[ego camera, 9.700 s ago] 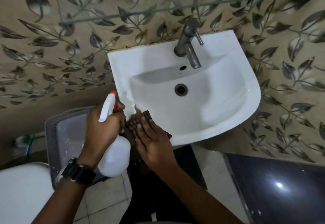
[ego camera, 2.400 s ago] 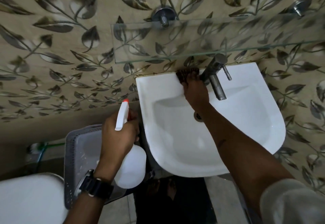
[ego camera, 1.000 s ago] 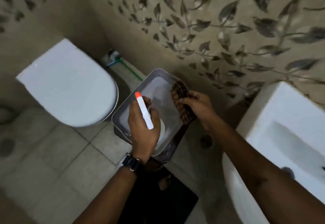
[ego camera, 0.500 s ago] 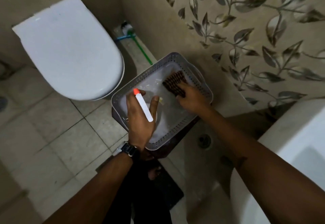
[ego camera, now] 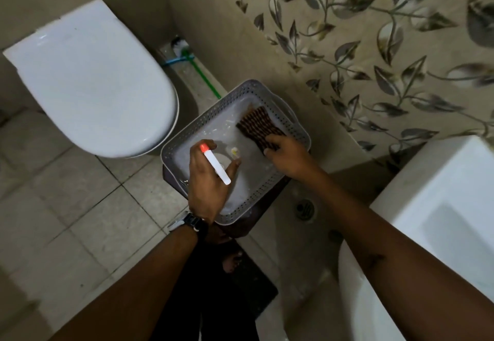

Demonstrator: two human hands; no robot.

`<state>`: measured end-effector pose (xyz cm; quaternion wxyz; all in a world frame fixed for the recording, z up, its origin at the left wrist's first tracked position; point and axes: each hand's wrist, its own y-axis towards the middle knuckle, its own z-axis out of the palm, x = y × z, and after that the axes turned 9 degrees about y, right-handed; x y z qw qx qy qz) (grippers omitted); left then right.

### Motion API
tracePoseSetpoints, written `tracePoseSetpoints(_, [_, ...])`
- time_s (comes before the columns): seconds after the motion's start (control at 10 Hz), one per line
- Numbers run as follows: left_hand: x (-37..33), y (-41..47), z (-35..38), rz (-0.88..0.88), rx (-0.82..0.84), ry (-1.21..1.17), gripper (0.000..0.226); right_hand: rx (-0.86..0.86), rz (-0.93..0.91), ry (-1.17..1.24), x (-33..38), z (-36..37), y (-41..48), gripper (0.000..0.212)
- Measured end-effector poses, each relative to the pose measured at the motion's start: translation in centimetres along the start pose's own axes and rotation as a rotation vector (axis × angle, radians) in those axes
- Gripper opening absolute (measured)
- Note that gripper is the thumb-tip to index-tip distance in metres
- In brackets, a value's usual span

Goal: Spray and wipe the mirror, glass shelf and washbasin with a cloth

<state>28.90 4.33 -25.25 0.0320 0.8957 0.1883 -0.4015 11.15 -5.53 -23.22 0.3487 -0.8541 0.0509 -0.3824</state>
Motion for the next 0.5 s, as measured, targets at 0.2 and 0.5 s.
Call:
tracePoseSetpoints(0.2, [1.7,-0.7,-1.9,-0.016,0.11,0.003,0.12,-0.035,-0.102,0.091,1.4,0.6,-2.5,0.045])
tracePoseSetpoints(0.5, [-1.8,-4.7,-8.3,0.272,0.082,0.253,0.117,-0.225,-0.189,0.374,4.7,-1.9,-12.9,0.043])
